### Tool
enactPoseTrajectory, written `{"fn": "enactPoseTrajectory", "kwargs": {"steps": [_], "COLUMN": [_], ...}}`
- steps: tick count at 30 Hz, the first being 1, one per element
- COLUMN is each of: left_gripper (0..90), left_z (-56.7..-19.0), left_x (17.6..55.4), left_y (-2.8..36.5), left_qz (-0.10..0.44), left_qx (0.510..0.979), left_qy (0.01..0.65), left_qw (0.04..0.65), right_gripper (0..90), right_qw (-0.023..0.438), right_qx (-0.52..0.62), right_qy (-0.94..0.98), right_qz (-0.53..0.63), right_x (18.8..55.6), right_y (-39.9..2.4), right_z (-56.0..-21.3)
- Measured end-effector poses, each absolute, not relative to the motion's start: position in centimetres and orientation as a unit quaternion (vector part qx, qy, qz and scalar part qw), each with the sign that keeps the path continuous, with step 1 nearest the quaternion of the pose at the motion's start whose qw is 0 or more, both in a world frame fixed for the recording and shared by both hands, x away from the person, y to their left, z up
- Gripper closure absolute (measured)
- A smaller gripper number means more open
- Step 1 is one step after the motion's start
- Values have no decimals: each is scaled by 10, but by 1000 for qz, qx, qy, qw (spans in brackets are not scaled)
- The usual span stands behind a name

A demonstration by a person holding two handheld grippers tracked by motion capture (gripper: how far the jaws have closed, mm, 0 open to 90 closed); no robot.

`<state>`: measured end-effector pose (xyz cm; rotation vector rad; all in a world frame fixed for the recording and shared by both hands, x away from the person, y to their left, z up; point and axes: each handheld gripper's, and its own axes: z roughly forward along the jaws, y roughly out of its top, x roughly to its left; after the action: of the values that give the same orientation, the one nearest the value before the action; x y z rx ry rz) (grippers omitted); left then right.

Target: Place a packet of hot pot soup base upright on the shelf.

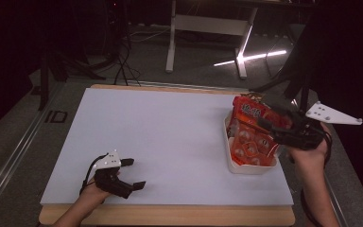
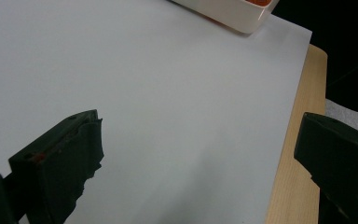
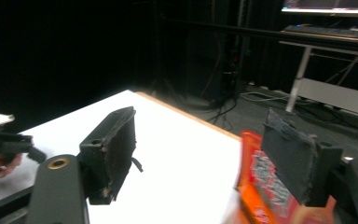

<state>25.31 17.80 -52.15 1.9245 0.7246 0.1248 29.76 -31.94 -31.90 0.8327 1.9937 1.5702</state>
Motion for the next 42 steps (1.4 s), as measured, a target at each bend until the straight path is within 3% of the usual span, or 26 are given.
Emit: {"fn": "enactPoseTrajectory", "kwargs": {"steps": [3, 4, 8, 9, 21, 42], "left_gripper": [13, 13, 13, 13, 13, 13], "left_z": [-521, -521, -521, -521, -521, -521], "left_x": [253, 252, 252, 252, 252, 250], "left_y": [178, 178, 178, 178, 178, 177], "left_qz": [51, 52, 52, 52, 51, 51], "left_qx": [801, 801, 801, 801, 801, 804], "left_qy": [301, 300, 299, 300, 299, 293], "left_qw": [515, 516, 516, 516, 517, 515], "right_gripper": [216, 140, 124, 162, 144, 139], "right_qw": [227, 211, 185, 180, 145, 126], "right_qx": [301, 291, 280, 281, 255, 270], "right_qy": [727, 734, 743, 746, 781, 811], "right_qz": [575, 576, 579, 576, 552, 504], "right_x": [297, 296, 296, 296, 294, 290], "right_y": [-317, -305, -292, -289, -257, -229], "right_z": [-321, -328, -340, -344, -387, -458]}}
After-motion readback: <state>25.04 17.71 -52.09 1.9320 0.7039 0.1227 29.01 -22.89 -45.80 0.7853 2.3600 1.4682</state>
